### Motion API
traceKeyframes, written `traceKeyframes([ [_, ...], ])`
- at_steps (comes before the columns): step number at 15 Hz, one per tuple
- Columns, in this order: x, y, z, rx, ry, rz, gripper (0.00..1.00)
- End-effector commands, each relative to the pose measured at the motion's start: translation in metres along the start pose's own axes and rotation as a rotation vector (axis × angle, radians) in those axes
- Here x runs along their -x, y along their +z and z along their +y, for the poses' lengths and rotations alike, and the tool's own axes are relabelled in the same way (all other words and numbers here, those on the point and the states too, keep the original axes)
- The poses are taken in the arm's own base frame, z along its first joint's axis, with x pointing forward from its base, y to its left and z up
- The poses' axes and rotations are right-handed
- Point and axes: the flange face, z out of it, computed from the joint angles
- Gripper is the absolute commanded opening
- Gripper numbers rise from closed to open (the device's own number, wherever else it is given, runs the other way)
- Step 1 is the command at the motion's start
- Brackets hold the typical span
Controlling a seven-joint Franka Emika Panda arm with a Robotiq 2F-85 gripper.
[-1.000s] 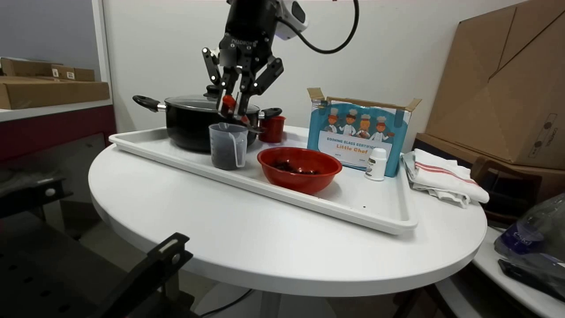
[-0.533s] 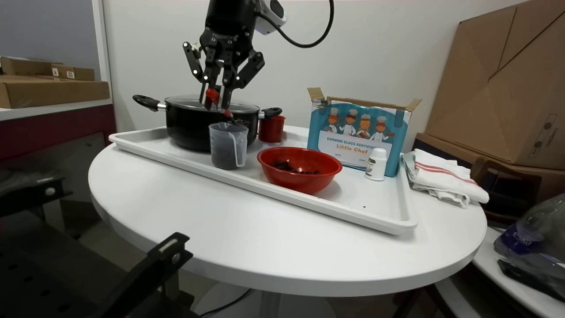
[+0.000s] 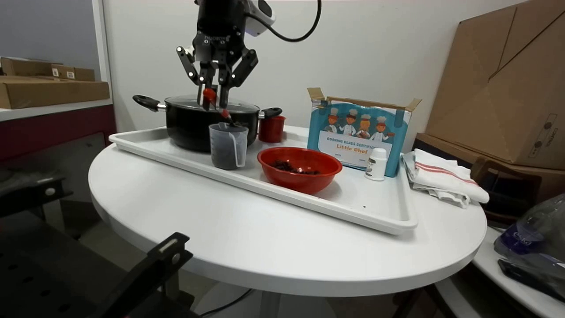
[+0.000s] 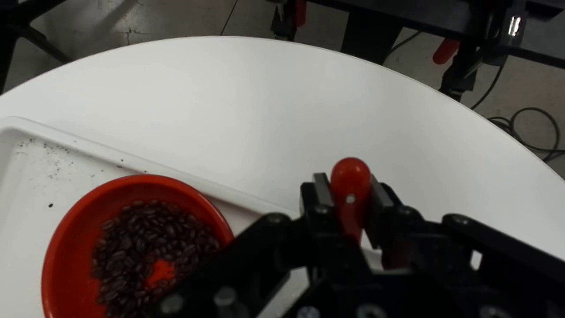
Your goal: Use the spoon to scoop some beans from the red bowl to the clear jar
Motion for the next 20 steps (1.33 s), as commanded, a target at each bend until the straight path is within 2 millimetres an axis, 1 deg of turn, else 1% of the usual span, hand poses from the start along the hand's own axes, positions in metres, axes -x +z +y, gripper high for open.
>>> traceKeyframes([
  [1,-0.010,-0.002,-0.004,0.032,0.005,-0.046,0.10],
  [6,-0.018,-0.007,-0.011,0.049,-0.009,-0.070,0.10],
  [11,-0.020,-0.016,-0.023,0.090,-0.021,-0.094,0.10],
  [14,-0.019,-0.020,-0.026,0.108,-0.025,-0.119,0.10],
  [16,-0.018,-0.021,-0.025,0.111,-0.024,-0.139,0.10],
  [20,-0.015,-0.021,-0.013,0.107,-0.014,-0.174,0.10],
])
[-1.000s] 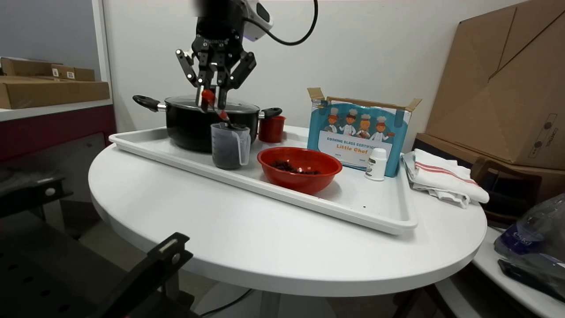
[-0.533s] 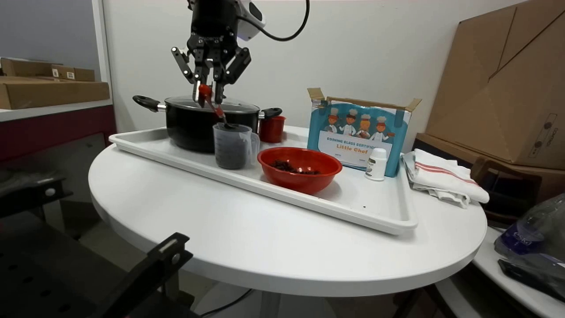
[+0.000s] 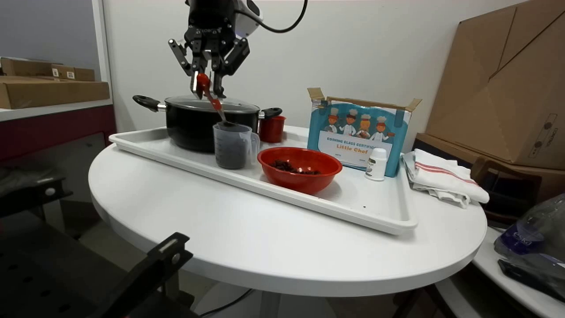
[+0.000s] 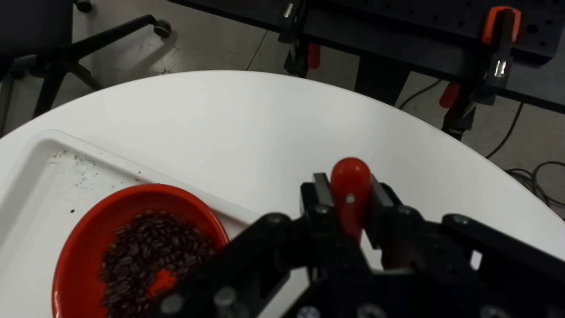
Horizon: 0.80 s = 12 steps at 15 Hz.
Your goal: Use the spoon to scoop some beans from the red bowl to the clear jar
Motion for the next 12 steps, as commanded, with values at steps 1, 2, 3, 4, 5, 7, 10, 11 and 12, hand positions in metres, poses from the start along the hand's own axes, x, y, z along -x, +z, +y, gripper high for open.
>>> traceKeyframes([
  [1,0.000,-0.003,0.012,0.019,0.022,-0.050,0.10],
  [2,0.000,-0.003,0.016,0.016,0.023,-0.066,0.10],
  [3,-0.001,-0.003,0.018,0.010,0.022,-0.082,0.10],
  [4,-0.002,-0.002,0.021,0.000,0.018,-0.102,0.10],
  [5,-0.003,-0.002,0.022,-0.006,0.014,-0.121,0.10],
  [7,-0.006,-0.002,0.024,-0.018,0.004,-0.159,0.10],
  [10,-0.013,-0.003,0.023,-0.020,-0.004,-0.197,0.10],
  [11,-0.015,-0.004,0.022,-0.018,-0.003,-0.204,0.10],
  [12,-0.018,-0.005,0.021,-0.018,-0.007,-0.211,0.10],
])
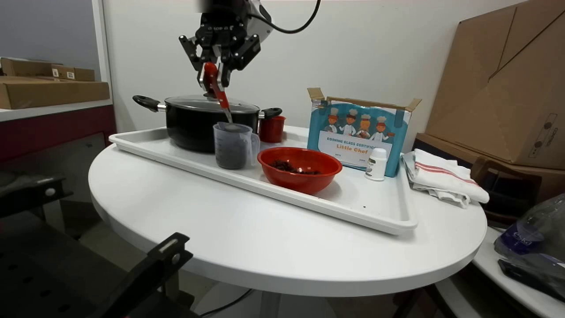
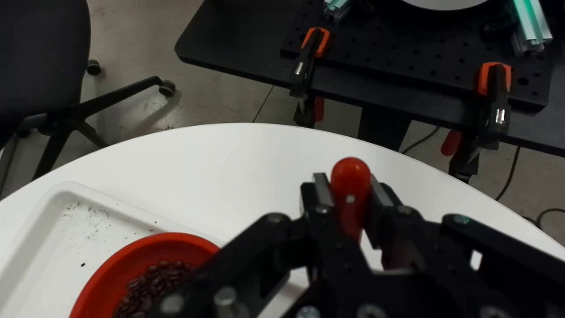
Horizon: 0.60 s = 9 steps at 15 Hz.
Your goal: Use the spoon to scoop some beans from the red bowl to the clear jar
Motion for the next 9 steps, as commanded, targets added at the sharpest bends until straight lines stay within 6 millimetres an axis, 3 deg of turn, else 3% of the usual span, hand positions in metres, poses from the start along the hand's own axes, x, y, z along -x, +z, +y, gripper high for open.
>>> traceKeyframes([
  [1,-0.010,-0.011,-0.001,-0.001,-0.025,-0.047,0.10],
  [9,-0.017,-0.038,-0.009,-0.013,-0.069,-0.104,0.10],
])
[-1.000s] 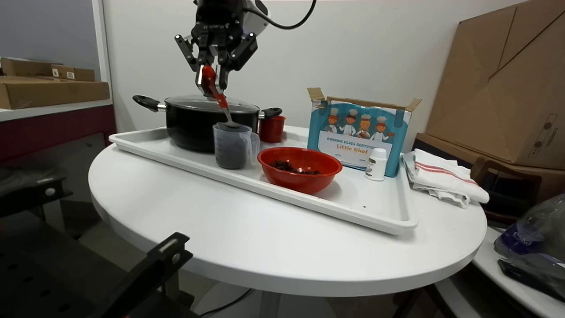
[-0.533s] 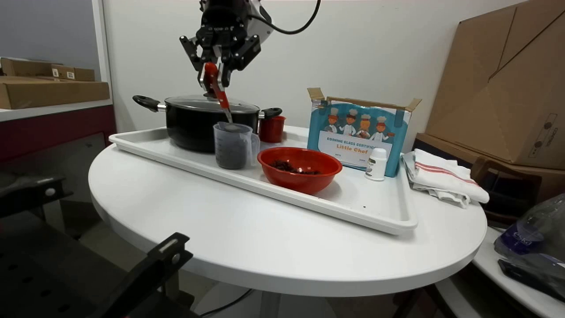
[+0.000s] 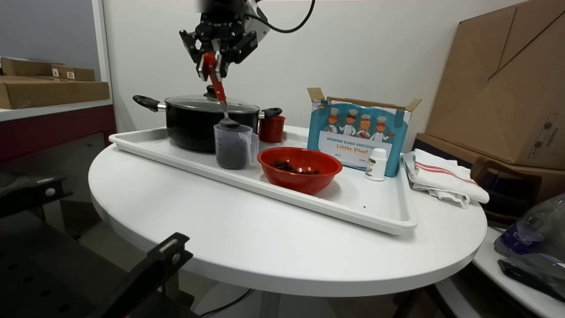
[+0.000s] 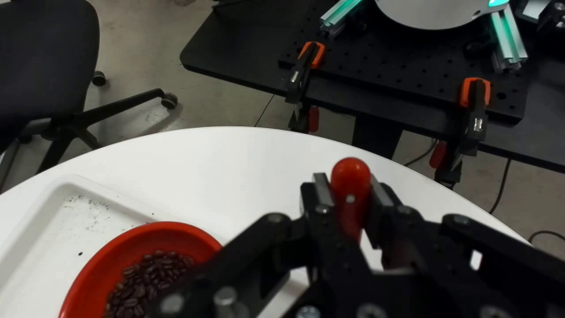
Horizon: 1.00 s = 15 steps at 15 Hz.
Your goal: Use the spoon to scoop some beans from the red bowl to the clear jar
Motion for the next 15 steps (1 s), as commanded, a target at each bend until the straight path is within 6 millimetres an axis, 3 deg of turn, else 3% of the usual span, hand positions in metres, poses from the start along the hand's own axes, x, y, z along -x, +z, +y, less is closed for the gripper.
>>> traceKeyframes([
  [1,-0.003,-0.018,0.000,-0.022,-0.034,-0.054,0.10],
  [15,-0.015,-0.033,0.019,-0.098,-0.063,-0.232,0.10],
])
